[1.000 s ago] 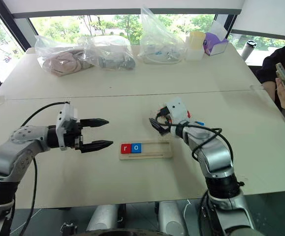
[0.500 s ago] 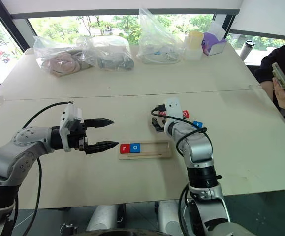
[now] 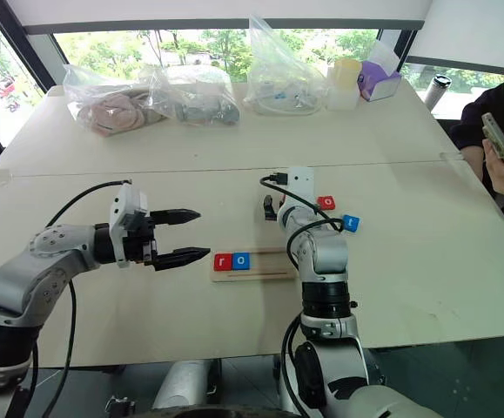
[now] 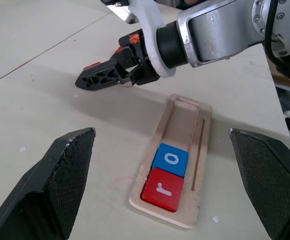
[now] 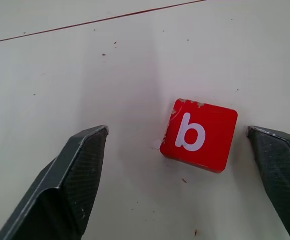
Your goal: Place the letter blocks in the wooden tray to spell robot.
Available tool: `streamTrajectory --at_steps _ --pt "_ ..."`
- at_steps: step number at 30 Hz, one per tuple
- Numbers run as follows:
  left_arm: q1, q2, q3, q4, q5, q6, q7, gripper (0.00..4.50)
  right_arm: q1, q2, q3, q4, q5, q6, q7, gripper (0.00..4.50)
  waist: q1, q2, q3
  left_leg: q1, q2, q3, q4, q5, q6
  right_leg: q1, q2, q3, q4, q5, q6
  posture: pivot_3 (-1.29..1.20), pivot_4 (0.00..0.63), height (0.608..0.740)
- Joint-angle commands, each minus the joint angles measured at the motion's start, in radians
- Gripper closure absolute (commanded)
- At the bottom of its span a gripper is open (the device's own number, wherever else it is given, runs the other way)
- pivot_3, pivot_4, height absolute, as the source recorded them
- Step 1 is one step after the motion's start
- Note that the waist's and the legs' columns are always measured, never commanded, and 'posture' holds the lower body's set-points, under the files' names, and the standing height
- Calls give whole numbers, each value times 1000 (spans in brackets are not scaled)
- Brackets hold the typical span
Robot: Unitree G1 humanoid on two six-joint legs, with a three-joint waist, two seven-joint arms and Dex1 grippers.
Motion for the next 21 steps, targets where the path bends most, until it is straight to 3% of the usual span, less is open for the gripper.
streamTrajectory --at_steps 1,4,9,12,15,17,21 --pt "-23 -6 -7 5 18 -31 -3 0 17 -1 4 53 -13 7 -7 1805 -2 0 0 0 0 0 0 0 0 0 0 0 0 0 0 0 150 740" --pt "-28 -13 -14 12 24 -36 -2 0 28 -31 39 52 -47 -4 -5 3342 -17 0 0 0 0 0 -1 0 0 0 0 0 0 0 0 0 150 740" --pt "-37 -22 -27 14 19 -30 -19 0 78 -156 132 -95 -73 67 74 3350 -17 0 0 -1 0 -1 -2 0 0 -1 0 0 0 -1 1 0 150 740" --pt "-41 -13 -48 13 19 -31 -55 0 153 -260 91 -406 -9 267 164 3350 2 1 1 -3 -1 -2 -2 0 0 -2 -1 0 0 -2 3 0 150 740" --pt "-44 -7 -57 20 26 -42 -84 0 186 -321 49 -594 46 443 234 3350 8 2 1 -5 -2 -1 -3 0 0 -3 -2 0 -3 -3 4 0 150 740" --pt "-45 2 -69 19 30 -52 -114 0 227 -382 -37 -749 96 585 308 3350 5 3 2 -5 -2 0 -3 0 0 -3 -2 0 -3 -3 4 0 150 740" --pt "-58 7 -84 38 40 -76 -153 0 355 -390 -140 -890 140 627 336 3350 8 3 2 -4 -1 -3 -4 0 0 -3 0 -2 -2 -5 7 0 150 740"
